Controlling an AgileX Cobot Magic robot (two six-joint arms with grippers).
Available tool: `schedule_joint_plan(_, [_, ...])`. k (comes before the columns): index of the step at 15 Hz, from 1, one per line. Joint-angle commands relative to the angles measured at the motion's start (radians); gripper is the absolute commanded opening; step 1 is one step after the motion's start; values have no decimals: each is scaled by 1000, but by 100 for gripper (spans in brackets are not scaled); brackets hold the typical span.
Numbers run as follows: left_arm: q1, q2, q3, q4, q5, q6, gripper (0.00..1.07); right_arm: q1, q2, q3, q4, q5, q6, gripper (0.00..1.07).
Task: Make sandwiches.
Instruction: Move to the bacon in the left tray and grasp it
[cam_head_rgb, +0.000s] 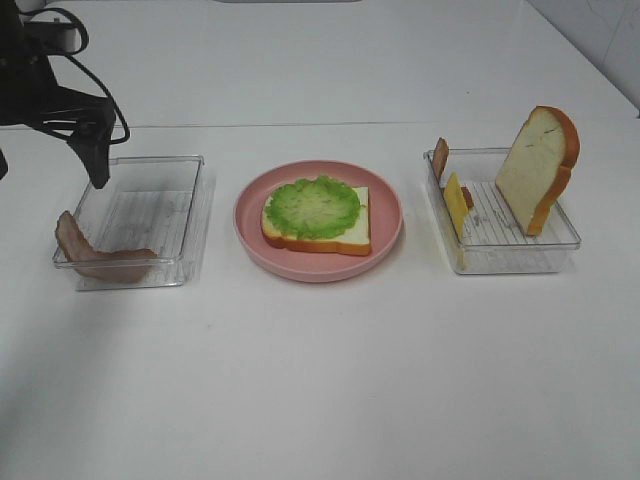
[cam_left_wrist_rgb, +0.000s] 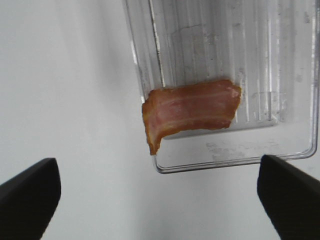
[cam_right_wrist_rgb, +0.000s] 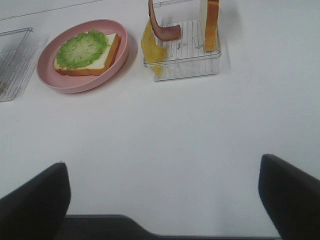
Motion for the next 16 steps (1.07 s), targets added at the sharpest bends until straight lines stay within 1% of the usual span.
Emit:
schedule_joint_plan(1, [4, 27, 11, 2, 29, -7, 102, -3, -32, -3, -2, -7, 6, 98])
schedule_joint_plan(7, [4, 143, 11, -5, -55, -18, 101, -3, -32, -3, 0, -7, 6, 98])
schedule_joint_plan(11, [4, 177, 11, -6, -72, -21, 97, -3, -32, -3, 0, -7, 6, 98])
schedule_joint_plan(12, [4, 177, 11, -6, -73, -21, 94, -3, -32, -3, 0, -7, 6, 98])
schedule_joint_plan(14, [4, 176, 11, -6, -75, -22, 81, -3, -32, -3, 0, -7, 6, 98])
schedule_joint_plan(15, [4, 176, 11, -6, -75, -22, 76, -3, -32, -3, 0, -7, 6, 98])
schedule_joint_plan(16, [4, 176, 11, -6, -75, -25, 67, -3, -32, -3, 0, -7, 6, 98])
